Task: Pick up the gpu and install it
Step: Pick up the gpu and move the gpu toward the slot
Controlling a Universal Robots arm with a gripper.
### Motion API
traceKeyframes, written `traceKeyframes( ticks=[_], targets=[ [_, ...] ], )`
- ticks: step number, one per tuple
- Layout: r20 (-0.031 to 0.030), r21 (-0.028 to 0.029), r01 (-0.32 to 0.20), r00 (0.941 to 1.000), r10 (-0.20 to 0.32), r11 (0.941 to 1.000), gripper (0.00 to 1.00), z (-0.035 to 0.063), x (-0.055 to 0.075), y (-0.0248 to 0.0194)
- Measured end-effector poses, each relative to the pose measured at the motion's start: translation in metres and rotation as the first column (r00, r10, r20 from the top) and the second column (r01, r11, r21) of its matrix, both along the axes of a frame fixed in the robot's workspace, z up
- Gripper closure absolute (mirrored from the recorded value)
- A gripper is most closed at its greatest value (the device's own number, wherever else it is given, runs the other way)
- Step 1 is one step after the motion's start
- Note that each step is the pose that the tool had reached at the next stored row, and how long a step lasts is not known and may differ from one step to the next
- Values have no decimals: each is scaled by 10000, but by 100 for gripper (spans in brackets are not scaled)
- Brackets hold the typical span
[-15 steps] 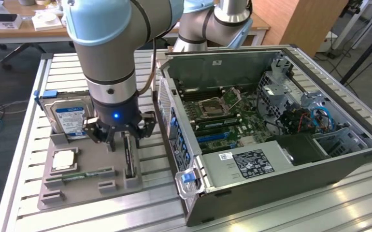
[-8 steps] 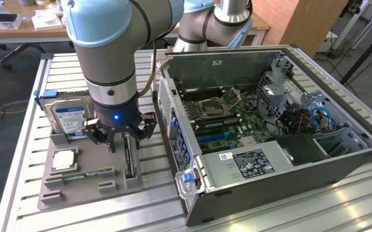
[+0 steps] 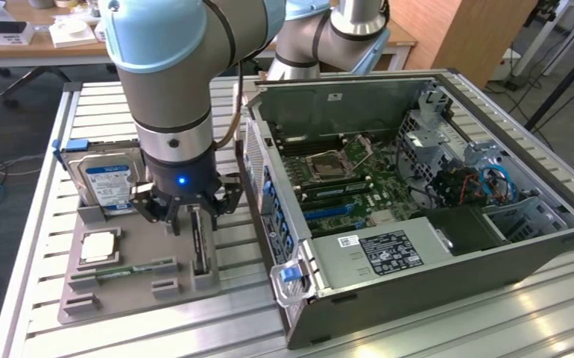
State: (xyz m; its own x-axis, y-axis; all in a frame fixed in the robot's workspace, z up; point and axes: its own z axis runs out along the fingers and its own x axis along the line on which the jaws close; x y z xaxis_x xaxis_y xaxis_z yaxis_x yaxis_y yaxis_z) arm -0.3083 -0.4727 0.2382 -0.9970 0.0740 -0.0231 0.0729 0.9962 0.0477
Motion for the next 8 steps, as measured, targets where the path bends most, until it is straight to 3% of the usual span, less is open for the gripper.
traceKeyframes(
  ticks=[8],
  targets=[
    [0, -1, -53, 10000, 53, 10000, 41, 0, 15, -9]
  ],
)
